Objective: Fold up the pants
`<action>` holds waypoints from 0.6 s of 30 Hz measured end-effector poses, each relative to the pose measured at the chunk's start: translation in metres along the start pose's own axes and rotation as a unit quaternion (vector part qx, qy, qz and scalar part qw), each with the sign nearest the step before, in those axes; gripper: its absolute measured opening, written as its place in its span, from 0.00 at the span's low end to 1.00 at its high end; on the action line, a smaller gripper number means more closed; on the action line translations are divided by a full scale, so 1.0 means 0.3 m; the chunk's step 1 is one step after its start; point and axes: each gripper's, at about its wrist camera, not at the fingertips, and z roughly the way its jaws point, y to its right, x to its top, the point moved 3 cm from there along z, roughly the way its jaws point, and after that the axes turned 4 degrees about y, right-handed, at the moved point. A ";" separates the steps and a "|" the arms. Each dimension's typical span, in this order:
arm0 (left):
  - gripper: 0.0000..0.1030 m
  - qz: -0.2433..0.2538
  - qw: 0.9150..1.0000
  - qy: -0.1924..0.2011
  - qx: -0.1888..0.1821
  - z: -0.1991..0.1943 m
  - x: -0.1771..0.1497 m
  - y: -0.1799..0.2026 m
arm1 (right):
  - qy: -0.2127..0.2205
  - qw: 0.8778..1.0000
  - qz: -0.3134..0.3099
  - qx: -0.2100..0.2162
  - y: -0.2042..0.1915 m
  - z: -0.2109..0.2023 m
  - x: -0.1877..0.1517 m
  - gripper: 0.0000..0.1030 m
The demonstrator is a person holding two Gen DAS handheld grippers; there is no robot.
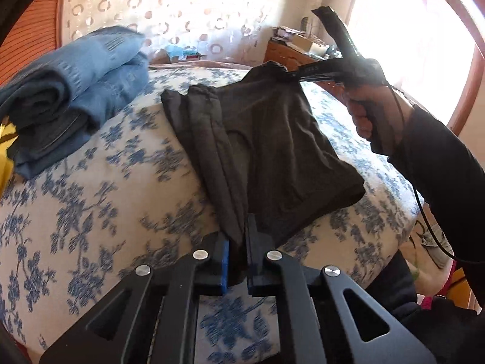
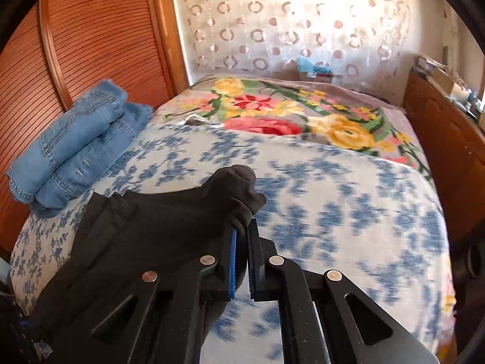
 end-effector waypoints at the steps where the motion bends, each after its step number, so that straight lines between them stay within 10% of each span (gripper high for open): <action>1: 0.09 0.004 1.000 0.001 -0.006 0.008 0.013 0.018 | 0.002 1.000 0.003 -0.006 0.021 -0.020 0.000 0.05; 13: 0.09 0.029 1.000 -0.005 -0.002 0.068 0.065 0.080 | 0.000 0.999 0.021 -0.033 0.111 -0.076 -0.033 0.09; 18: 0.27 0.033 0.999 -0.001 0.010 0.051 0.076 0.073 | 0.016 0.999 0.019 -0.030 0.100 -0.130 -0.054 0.14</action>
